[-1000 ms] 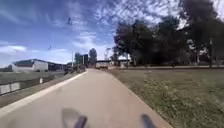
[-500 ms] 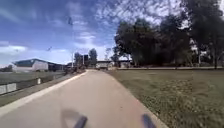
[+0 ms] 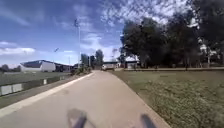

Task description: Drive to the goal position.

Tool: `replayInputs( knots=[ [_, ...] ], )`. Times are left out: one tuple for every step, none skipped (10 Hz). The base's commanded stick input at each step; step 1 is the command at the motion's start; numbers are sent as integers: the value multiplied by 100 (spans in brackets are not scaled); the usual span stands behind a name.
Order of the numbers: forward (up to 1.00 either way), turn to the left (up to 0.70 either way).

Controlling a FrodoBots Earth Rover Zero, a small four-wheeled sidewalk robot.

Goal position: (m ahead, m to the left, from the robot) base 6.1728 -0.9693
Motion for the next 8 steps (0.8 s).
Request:
replayInputs(
  knots=[
    [100,0],
    [100,0],
    [100,0],
    [100,0],
    [100,0],
    [100,0],
    [100,0],
    [100,0]
  ],
)
